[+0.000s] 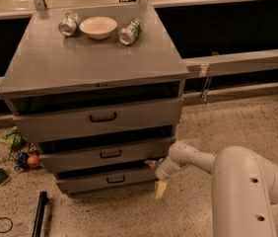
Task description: Open bottom drawer
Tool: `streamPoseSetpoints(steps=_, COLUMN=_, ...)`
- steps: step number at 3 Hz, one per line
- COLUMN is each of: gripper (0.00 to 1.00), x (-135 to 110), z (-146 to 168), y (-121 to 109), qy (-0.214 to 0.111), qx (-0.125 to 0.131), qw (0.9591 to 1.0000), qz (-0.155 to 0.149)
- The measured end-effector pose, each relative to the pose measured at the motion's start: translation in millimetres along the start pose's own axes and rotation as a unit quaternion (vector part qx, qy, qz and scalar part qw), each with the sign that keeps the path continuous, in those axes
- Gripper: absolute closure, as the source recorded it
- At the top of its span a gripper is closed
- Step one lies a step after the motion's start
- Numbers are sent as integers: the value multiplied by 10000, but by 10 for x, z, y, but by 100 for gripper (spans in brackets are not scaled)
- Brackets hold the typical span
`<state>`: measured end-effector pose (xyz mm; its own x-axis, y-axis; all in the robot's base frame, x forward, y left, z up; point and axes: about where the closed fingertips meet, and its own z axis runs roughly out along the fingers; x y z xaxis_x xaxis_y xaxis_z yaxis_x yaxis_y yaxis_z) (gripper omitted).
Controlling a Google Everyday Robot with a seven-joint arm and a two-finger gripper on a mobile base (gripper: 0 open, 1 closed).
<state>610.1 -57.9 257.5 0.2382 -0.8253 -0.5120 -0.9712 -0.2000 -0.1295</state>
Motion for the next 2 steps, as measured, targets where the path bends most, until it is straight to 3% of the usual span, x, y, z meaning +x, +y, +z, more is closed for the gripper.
streamPoseSetpoints(steps=1, gripper=0, x=96, z=161, y=-126, qy=56, qx=67, qw=9996, qz=-261)
streamPoseSetpoints(steps=2, gripper=0, x=276, z=341, y=-288, qy=130, qx=109, qw=9993, qz=-336)
